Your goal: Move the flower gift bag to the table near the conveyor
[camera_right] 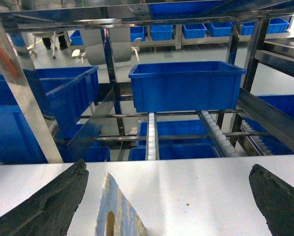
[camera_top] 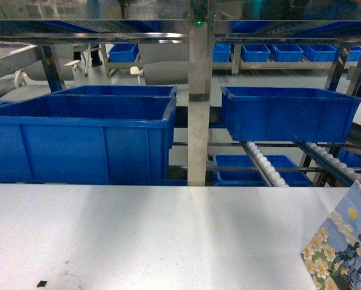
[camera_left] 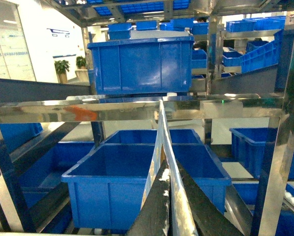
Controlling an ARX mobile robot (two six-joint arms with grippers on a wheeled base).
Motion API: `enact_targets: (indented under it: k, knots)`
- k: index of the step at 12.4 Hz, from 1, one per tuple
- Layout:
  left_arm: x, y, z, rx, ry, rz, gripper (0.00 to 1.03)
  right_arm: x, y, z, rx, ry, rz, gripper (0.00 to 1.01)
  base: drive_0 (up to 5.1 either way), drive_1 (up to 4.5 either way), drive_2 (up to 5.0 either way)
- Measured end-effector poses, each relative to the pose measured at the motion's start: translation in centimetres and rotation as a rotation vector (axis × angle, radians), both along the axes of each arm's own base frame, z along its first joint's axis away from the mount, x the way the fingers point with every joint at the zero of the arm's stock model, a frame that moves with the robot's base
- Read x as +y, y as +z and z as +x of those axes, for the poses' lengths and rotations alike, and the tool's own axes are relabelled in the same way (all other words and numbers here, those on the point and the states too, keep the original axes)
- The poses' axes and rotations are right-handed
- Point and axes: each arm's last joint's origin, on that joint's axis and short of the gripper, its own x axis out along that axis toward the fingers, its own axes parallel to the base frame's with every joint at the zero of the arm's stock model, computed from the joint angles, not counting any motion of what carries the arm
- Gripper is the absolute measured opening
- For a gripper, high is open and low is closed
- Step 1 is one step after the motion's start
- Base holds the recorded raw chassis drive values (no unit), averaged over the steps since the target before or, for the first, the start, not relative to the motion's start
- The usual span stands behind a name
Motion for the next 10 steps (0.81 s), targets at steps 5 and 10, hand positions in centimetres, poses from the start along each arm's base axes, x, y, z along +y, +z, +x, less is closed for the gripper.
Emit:
enact_targets:
  k: [5, 10]
  knots:
    - [0.0, 0.0, 0.0, 0.000, 0.000, 0.000, 0.02, 0.2, 0.5, -4.0, -0.008, -0.024, 0.025, 0.98, 0.0, 0.00, 0.0]
    - [-0.8, -0.6, 1.0, 0.000, -0.028, -0.036, 0.02, 0.2, 0.5, -4.4, -0.007, -0.015, 0.025, 0.98, 0.0, 0.00, 0.0]
